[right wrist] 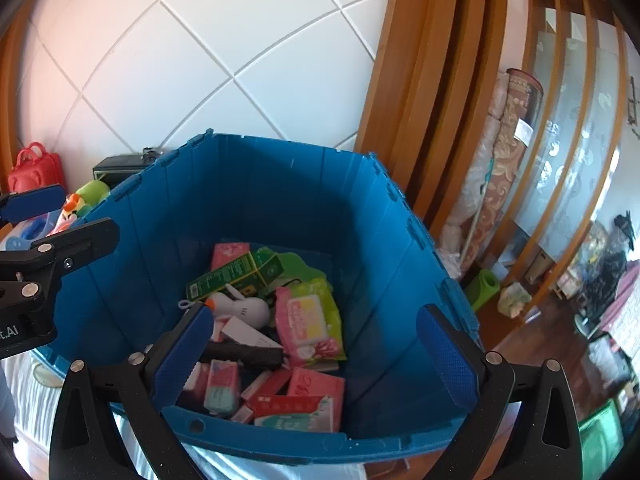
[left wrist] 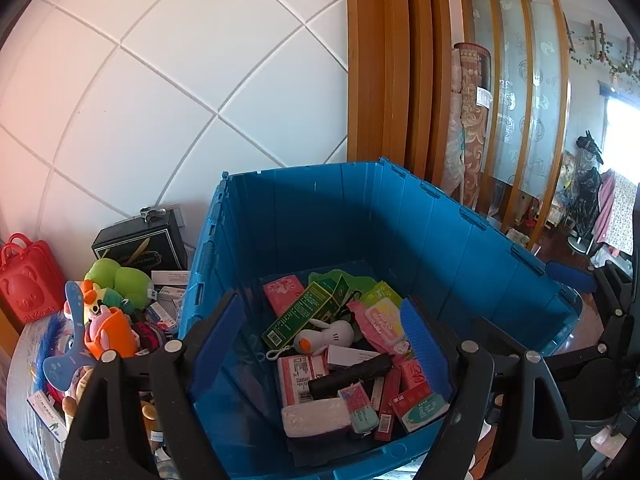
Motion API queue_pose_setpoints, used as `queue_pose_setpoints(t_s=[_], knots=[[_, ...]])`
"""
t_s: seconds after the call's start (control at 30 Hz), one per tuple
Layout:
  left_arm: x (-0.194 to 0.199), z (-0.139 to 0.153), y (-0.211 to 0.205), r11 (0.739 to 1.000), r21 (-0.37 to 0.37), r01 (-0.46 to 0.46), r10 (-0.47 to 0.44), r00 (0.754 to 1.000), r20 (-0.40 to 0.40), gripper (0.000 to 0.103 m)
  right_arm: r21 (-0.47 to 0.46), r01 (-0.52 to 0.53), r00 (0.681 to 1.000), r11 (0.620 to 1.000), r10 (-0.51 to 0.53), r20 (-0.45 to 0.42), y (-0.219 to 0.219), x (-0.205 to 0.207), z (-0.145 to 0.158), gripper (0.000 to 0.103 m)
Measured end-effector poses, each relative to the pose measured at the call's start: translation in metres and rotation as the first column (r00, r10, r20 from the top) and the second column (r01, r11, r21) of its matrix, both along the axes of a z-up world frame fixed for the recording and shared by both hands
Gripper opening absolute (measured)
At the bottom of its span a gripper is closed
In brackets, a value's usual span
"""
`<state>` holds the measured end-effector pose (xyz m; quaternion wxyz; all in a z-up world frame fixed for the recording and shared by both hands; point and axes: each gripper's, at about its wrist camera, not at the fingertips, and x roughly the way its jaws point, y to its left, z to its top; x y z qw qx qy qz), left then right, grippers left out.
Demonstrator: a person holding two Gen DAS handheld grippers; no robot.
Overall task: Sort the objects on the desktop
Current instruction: 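Withdraw both tools from the crate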
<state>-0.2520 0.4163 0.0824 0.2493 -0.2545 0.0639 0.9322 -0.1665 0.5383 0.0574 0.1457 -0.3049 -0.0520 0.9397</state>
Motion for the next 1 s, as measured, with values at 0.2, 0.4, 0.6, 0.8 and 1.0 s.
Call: queue_pose_setpoints(t_s=[0.2, 0.4, 0.6, 0.8, 1.0], knots=[[0.001, 0.003, -0.010, 1.000, -0.004, -0.026, 0.026, 1.000, 0.000, 0.081, -0.011, -0.032, 0.999, 0.999, 0.032, -0.013, -0.012, -0.001, -0.001, 0.103], [-0.003, 0.003, -0.020, 0.999, -0.011, -0.051, 0.051, 0.999, 0.017, 0.082, -0.027, -0.025, 1.000, 0.999, 0.025, -0.014, -0.016, -0.011, 0.000, 0.103], [-0.003, 0.002, -0.022, 0.997, -0.014, -0.070, 0.070, 0.997, 0.020, 0.082, -0.025, -0.004, 1.000, 1.000, 0.004, 0.000, -0.013, -0.014, -0.001, 0.103], [-0.003, 0.000, -0.016, 0.998, -0.025, -0.065, 0.065, 0.998, 0.018, 0.082, -0.031, 0.014, 1.000, 0.999, -0.014, 0.005, -0.004, -0.012, -0.003, 0.103], [0.000, 0.001, -0.010, 0.998, -0.028, -0.054, 0.054, 0.998, 0.009, 0.082, -0.035, 0.026, 1.000, 0.999, -0.025, 0.010, 0.002, -0.011, -0.005, 0.103]])
